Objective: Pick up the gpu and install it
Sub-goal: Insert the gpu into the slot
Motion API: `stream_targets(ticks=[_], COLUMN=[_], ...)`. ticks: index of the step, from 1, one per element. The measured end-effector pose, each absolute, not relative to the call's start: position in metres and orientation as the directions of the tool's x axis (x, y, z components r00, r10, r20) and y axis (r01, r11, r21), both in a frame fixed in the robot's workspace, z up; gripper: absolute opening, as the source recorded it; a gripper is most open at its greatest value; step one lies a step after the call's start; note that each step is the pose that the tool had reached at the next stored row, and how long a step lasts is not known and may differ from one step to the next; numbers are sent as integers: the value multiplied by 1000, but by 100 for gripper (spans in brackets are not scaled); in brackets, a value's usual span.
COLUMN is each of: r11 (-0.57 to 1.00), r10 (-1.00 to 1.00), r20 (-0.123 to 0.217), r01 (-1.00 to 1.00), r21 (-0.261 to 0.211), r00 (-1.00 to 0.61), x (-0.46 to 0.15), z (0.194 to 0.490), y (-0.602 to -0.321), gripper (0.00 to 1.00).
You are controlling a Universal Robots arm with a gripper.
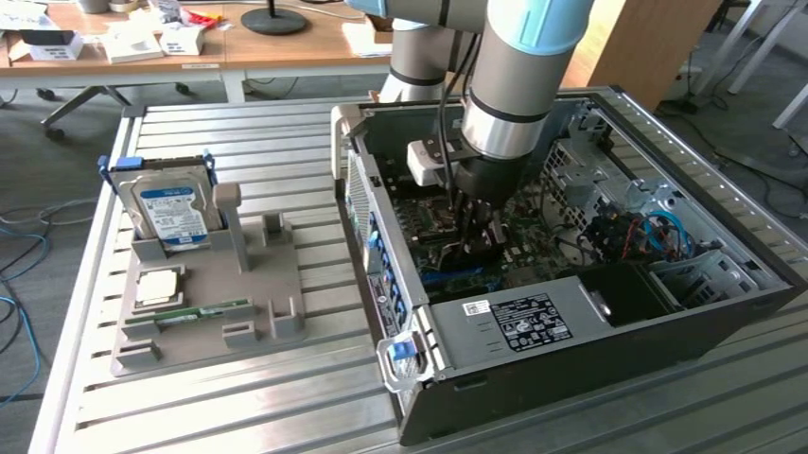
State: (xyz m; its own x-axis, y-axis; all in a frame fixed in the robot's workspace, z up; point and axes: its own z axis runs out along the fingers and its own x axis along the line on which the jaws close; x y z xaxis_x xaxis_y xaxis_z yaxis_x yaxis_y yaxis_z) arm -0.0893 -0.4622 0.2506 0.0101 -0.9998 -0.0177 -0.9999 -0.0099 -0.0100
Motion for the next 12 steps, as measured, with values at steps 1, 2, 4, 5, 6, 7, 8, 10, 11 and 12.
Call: stream_targets(ticks=[1,2,4,5,6,7,8,10,11,12], r11=[-10,-10,-10,-10,-10,-10,-10,-10,-10,-10], r10=[-1000,-1000,-1000,-1000,-1000,-1000,-1000,-1000,-1000,-1000], r20=[-18,-18,-18,-18,-18,-18,-18,-18,-18,-18], r01=[-1000,-1000,-1000,-1000,-1000,-1000,-1000,-1000,-1000,-1000], r21=[-10,-10,-10,-10,-10,-10,-10,-10,-10,-10], r00=[10,10,10,10,10,10,10,10,10,10], x=[-89,-89,-89,-89,-89,-89,-89,-89,-89,-89], z=[251,251,251,251,250,251,251,250,250,250], y=[-462,-462,-462,-462,-462,-462,-462,-462,-462,-462], gripper=[25,25,25,25,25,25,25,25,25,25])
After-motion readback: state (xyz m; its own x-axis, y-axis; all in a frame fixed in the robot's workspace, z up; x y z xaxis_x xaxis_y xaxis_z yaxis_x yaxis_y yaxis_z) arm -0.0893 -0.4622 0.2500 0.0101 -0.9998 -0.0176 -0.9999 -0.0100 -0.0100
